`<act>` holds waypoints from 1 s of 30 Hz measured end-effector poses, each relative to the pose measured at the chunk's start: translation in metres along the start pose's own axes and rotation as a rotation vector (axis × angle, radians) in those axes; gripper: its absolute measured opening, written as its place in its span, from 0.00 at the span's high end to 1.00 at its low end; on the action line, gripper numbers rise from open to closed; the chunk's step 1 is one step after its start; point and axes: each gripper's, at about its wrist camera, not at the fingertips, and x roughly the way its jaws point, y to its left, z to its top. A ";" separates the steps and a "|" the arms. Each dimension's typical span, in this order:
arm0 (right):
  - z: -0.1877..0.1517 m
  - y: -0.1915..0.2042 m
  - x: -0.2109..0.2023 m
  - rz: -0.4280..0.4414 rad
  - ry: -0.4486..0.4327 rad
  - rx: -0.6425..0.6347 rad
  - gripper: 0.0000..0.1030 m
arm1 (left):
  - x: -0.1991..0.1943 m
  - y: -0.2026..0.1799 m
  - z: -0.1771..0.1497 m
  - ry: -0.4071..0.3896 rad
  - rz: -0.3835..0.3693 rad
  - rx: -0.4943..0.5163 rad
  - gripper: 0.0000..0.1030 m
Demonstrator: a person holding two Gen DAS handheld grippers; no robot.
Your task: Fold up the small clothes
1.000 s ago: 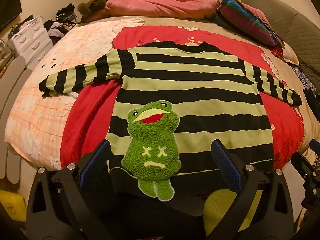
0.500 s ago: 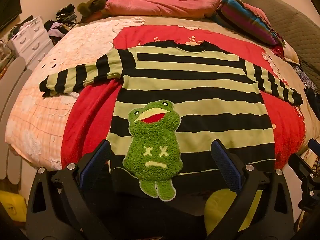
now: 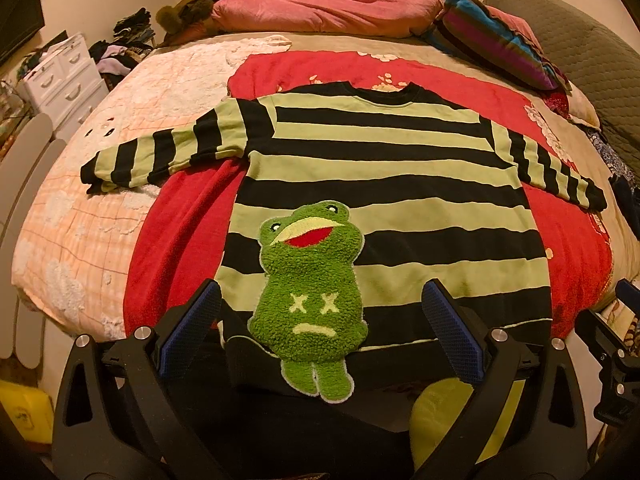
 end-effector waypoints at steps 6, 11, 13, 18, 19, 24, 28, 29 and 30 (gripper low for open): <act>0.000 0.000 0.000 0.000 0.000 0.002 0.04 | 0.000 0.000 0.000 0.001 0.000 0.000 0.08; 0.000 -0.001 -0.001 0.002 -0.002 0.002 0.04 | 0.000 0.000 0.000 -0.001 0.000 0.000 0.08; 0.000 -0.001 0.000 0.001 -0.001 0.002 0.04 | 0.000 -0.001 0.001 0.001 0.001 0.002 0.08; 0.000 -0.001 0.000 0.003 -0.002 0.002 0.04 | 0.000 0.000 0.000 -0.001 0.001 0.001 0.08; 0.000 -0.001 -0.001 0.003 -0.002 0.002 0.04 | 0.000 0.000 0.003 -0.001 0.001 0.001 0.08; -0.001 -0.001 0.000 0.003 -0.002 0.001 0.04 | 0.000 0.000 0.003 -0.001 0.001 0.002 0.08; -0.001 -0.001 0.000 0.005 -0.001 0.004 0.04 | 0.000 0.000 0.002 -0.001 0.002 0.002 0.08; -0.001 -0.001 0.000 0.006 0.000 0.007 0.04 | 0.000 0.001 0.002 -0.002 0.002 0.002 0.08; -0.001 -0.002 0.001 0.006 0.000 0.010 0.04 | 0.001 0.001 0.002 -0.001 0.003 0.002 0.08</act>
